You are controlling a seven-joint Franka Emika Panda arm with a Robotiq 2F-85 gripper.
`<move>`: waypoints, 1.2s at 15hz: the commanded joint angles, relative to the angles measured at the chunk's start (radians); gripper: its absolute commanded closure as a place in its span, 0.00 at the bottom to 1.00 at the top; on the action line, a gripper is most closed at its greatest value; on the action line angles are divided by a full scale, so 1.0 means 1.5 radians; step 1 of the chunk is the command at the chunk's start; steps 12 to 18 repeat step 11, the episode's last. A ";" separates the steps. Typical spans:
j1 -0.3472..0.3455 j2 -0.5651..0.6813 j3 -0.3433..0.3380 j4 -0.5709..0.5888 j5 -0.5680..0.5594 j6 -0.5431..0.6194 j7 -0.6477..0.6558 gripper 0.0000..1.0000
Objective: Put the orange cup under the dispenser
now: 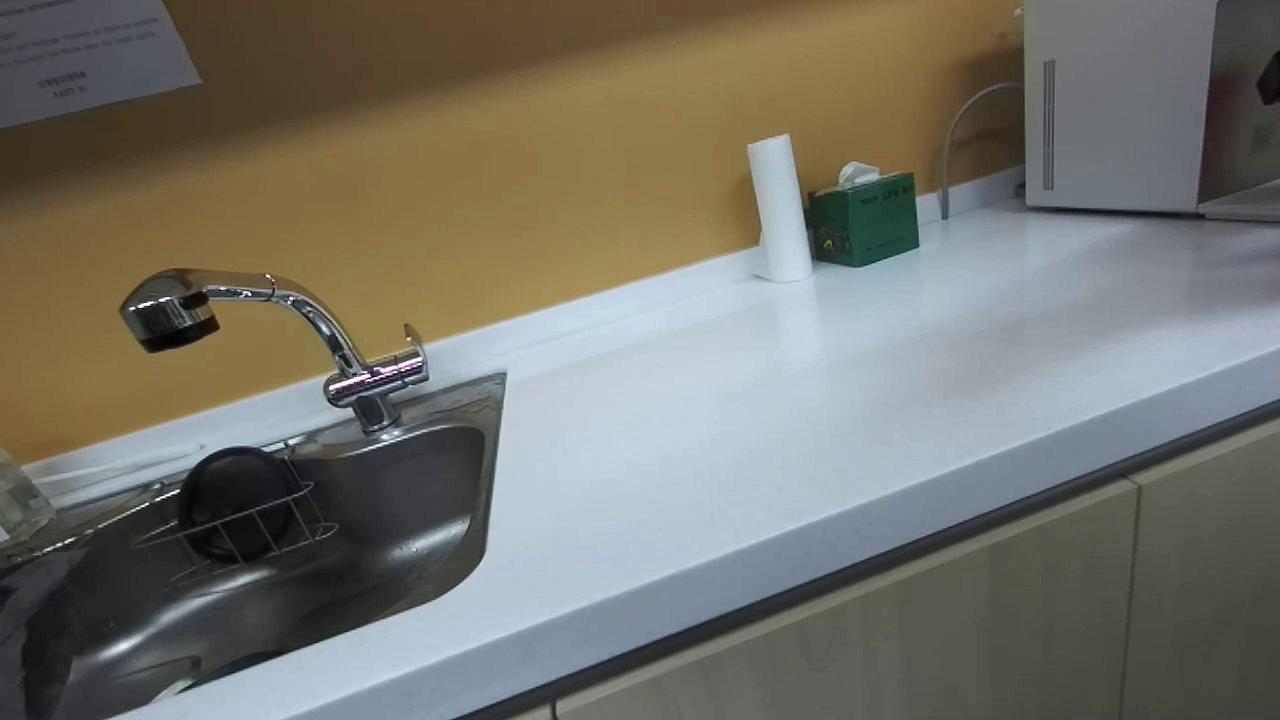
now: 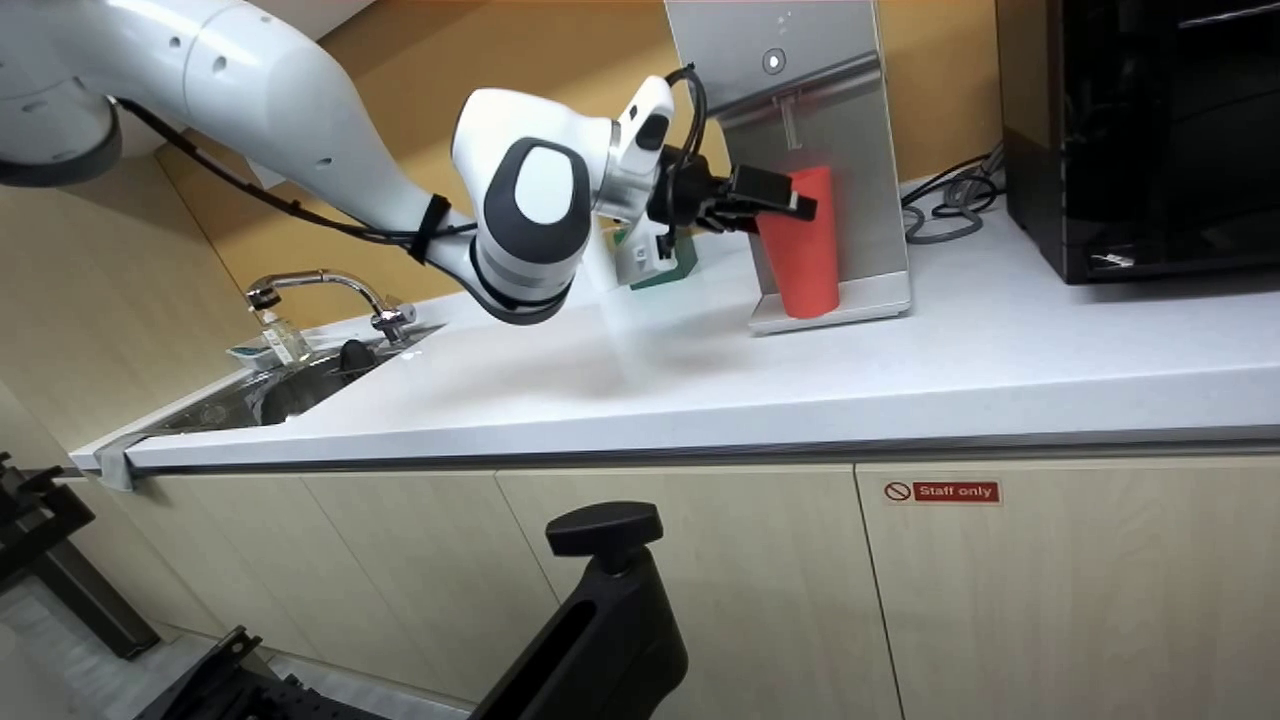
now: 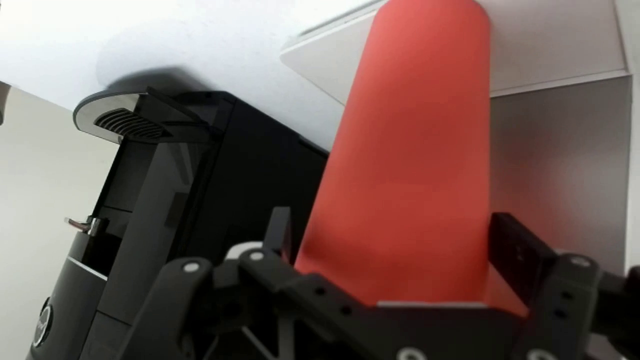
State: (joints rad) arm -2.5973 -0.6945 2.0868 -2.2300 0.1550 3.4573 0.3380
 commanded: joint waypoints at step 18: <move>0.025 0.303 0.016 -0.137 -0.222 -0.066 -0.107 0.00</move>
